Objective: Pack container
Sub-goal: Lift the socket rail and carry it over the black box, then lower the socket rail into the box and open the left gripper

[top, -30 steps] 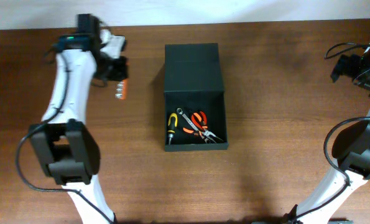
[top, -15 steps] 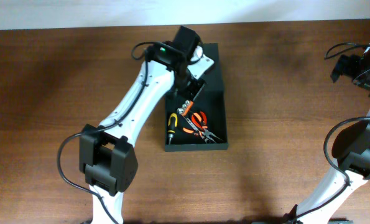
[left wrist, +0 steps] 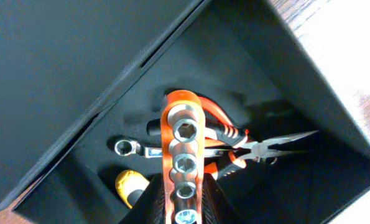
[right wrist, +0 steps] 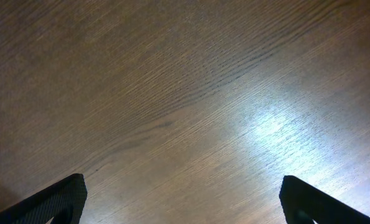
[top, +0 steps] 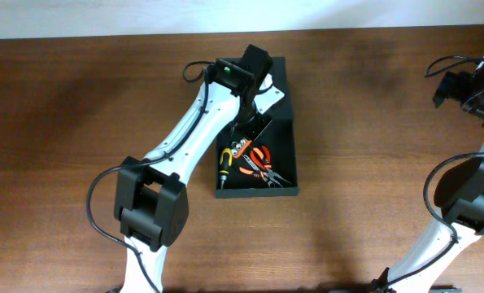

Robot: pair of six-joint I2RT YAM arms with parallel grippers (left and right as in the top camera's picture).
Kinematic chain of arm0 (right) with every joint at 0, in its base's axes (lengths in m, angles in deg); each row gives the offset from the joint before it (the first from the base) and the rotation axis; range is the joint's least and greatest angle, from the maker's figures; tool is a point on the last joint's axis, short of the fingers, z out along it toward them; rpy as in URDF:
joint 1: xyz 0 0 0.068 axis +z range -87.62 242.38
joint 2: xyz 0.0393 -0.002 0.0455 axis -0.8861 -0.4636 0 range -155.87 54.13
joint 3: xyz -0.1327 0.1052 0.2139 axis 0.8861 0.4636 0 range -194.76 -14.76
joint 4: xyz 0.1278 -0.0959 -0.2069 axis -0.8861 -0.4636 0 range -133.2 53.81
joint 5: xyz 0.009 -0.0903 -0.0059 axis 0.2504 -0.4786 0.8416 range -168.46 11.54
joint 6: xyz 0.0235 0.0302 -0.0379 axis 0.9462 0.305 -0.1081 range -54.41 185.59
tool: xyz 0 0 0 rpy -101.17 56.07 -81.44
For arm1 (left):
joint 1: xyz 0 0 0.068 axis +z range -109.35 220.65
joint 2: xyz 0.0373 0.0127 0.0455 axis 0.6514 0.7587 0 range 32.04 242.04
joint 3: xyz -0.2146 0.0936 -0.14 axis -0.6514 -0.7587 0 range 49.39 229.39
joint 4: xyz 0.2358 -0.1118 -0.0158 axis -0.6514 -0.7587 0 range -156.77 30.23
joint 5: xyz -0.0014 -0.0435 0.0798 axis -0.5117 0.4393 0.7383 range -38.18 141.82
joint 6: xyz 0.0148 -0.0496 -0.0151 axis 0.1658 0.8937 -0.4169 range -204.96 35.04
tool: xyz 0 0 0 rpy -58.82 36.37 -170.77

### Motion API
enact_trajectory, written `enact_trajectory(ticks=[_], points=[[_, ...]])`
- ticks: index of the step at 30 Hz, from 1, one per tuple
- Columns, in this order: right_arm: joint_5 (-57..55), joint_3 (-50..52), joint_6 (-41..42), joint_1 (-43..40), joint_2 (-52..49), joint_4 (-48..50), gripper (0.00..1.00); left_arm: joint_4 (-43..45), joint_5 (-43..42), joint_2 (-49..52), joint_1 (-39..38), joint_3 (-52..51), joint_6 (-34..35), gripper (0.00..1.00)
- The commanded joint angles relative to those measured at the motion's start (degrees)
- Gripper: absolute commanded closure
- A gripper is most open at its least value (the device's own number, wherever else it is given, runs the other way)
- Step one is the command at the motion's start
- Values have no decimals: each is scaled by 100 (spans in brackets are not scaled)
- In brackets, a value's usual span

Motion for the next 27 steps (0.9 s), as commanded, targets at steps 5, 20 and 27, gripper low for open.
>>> enact_trajectory(ticks=[5, 20, 27], points=[[-26, 4, 46, -22, 46, 15, 1, -118, -612, 15, 9, 109, -710, 80], [-26, 4, 46, -22, 46, 15, 1, 271, -732, 800, 11, 109, -1143, 80], [-26, 4, 46, -22, 46, 15, 1, 361, -737, 861, 9, 109, -1130, 79]])
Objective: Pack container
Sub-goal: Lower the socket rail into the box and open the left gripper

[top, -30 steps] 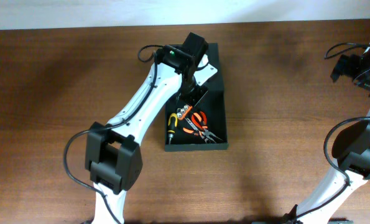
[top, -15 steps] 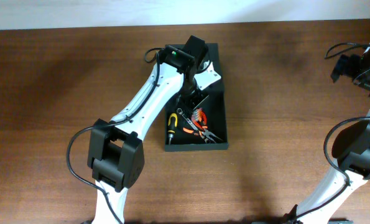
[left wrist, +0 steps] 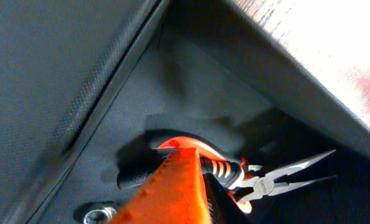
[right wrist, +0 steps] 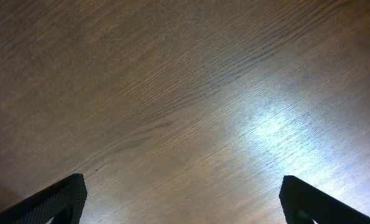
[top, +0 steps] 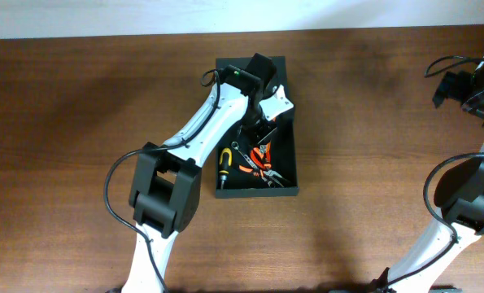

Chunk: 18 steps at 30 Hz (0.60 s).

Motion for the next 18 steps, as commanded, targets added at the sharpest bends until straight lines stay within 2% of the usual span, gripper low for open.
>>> enact_trajectory(ticks=[1, 3, 5, 10, 13, 14, 18], points=[[-24, 4, 48, -22, 46, 15, 1, -31, 17, 122, 11, 22, -66, 79], [-26, 4, 48, -22, 46, 15, 1, -37, 17, 122, 11, 22, -46, 80], [-26, 4, 48, -22, 46, 17, 1, -37, 15, 122, 11, 24, -20, 86], [-24, 4, 48, -22, 46, 17, 1, -55, 24, 122, 11, 24, 22, 84], [-26, 4, 48, -22, 46, 15, 1, -55, 61, 122, 11, 24, 20, 73], [-26, 4, 48, -22, 46, 15, 1, -52, 61, 122, 11, 24, 22, 66], [-24, 4, 48, -22, 46, 15, 1, -52, 63, 122, 35, 87, 22, 53]])
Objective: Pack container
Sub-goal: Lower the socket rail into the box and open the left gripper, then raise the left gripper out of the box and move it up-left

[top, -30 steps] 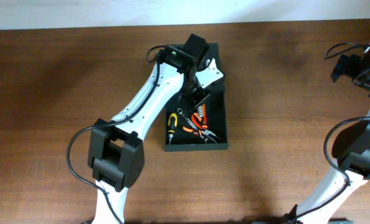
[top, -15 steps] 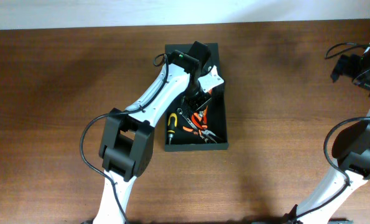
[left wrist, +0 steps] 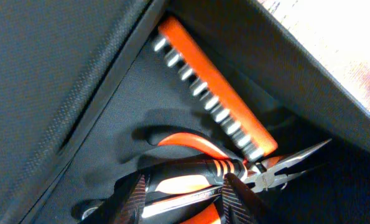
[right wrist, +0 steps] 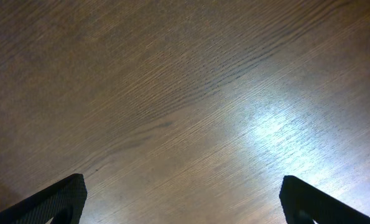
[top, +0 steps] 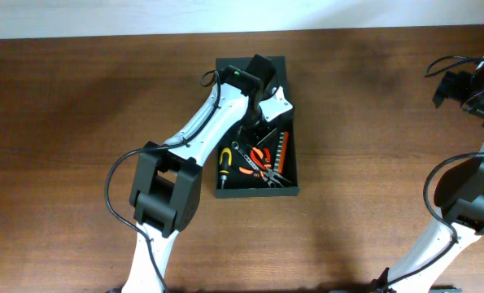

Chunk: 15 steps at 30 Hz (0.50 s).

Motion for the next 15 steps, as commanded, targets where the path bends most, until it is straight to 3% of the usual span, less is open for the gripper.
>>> enact_trajectory(ticks=[1, 4, 8, 10, 12, 13, 15], points=[[-26, 4, 46, -22, 46, 17, 1, -9, 22, 92, 48, 142, 22, 52], [-24, 4, 46, -22, 46, 15, 1, -31, 42, 83, 120, 426, 166, 51], [-24, 4, 46, -22, 46, 15, 1, -212, 168, 81, 352, 1296, 452, 43], [-26, 4, 46, -22, 46, 15, 1, -444, 168, 81, 483, 1799, 452, 30], [-24, 4, 46, -22, 46, 15, 1, -671, 173, 81, 623, 2251, 452, 7], [-24, 4, 46, -22, 46, 15, 1, -828, 203, 81, 737, 2553, 479, 1], [-24, 4, 46, -22, 46, 15, 1, -1012, 455, 81, 922, 2944, 741, 1]])
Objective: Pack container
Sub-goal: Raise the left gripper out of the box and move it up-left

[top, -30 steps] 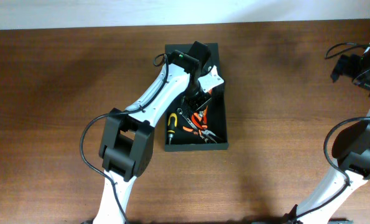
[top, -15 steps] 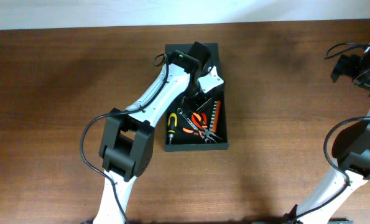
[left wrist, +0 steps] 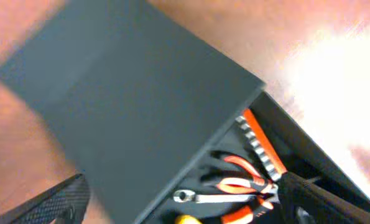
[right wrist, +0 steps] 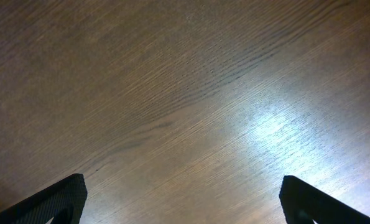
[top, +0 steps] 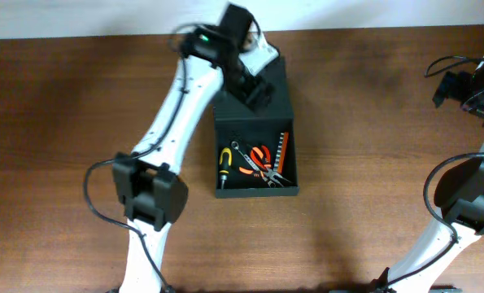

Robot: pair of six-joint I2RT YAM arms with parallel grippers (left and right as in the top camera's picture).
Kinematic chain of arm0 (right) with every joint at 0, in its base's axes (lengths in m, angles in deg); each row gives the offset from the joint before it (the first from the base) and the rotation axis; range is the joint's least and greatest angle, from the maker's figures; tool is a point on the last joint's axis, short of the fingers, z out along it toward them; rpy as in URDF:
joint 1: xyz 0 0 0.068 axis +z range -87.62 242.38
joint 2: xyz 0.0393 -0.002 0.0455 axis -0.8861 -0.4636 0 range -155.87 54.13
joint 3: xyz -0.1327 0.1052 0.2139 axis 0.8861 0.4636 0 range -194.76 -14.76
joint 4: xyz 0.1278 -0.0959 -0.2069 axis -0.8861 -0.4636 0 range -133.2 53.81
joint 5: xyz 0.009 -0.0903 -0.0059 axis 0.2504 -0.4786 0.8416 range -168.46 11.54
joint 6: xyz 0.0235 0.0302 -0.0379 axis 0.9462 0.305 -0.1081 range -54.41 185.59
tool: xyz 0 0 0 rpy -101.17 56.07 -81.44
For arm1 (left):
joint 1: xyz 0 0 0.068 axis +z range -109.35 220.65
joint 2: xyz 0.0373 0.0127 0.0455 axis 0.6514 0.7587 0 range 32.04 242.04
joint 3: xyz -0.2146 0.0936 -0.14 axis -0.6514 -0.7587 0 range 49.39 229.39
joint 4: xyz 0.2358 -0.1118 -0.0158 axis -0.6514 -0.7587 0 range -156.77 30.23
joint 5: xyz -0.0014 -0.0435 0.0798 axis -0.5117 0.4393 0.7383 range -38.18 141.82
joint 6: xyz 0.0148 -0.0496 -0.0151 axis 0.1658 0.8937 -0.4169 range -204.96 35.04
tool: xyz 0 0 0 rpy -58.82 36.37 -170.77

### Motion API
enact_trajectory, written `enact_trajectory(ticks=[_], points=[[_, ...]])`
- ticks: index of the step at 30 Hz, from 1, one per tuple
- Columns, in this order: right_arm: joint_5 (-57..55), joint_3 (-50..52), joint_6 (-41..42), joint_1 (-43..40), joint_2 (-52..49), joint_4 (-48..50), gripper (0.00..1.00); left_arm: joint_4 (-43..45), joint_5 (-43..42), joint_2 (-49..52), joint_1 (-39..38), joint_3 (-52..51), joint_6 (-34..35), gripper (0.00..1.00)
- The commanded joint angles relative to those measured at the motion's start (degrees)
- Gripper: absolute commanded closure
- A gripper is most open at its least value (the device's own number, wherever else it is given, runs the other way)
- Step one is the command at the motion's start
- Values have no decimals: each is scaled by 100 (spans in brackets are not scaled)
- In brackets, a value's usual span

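The black container (top: pixel 289 189) stands mid-table, its far half covered by a flat black lid (left wrist: pixel 129 93). In the uncovered near half lie an orange socket rail (top: pixel 281 152), orange pliers (top: pixel 259 161), a wrench (top: pixel 239 150) and a yellow-handled screwdriver (top: pixel 224 159). The left wrist view also shows the rail (left wrist: pixel 262 146), pliers (left wrist: pixel 240 182) and wrench (left wrist: pixel 197 198). My left gripper (top: pixel 256 91) hangs over the lid, open and empty (left wrist: pixel 185 205). My right gripper (right wrist: pixel 188 202) is open over bare wood at the far right (top: pixel 457 85).
The brown wooden table (top: pixel 372 163) spreads on all sides of the container. A white strip runs along its far edge (top: pixel 103 16). Cables hang at the right arm (top: pixel 441 65).
My left gripper was low inside the container beside the pliers, jaws close together. Now it is raised over the lid at the back, jaws wide open. The right arm is unchanged.
My left gripper first held the orange socket rail above the open half of the container. It was then lower inside with the rail. After that the rail lay free along the right wall. Now the gripper is up over the lid, empty.
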Motion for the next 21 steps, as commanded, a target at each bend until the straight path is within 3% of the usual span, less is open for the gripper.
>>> enact_trajectory(ticks=[1, 5, 11, 17, 21], points=[[-26, 4, 46, -22, 44, 15, 1, -284, 459, 37, 376, 695, 476, 1], [-26, 4, 46, -22, 44, 17, 1, -444, 826, 37, 837, 1003, 1196, 1], [-24, 4, 46, -22, 44, 15, 1, -953, 876, 37, 1696, 1014, 3136, 1], [-24, 4, 46, -22, 44, 17, 1, -1401, 879, 37, 2173, 1014, 3248, 1], [822, 4, 92, -22, 44, 660, 1, -1410, 879, 39, 2199, 1014, 3248, 1]])
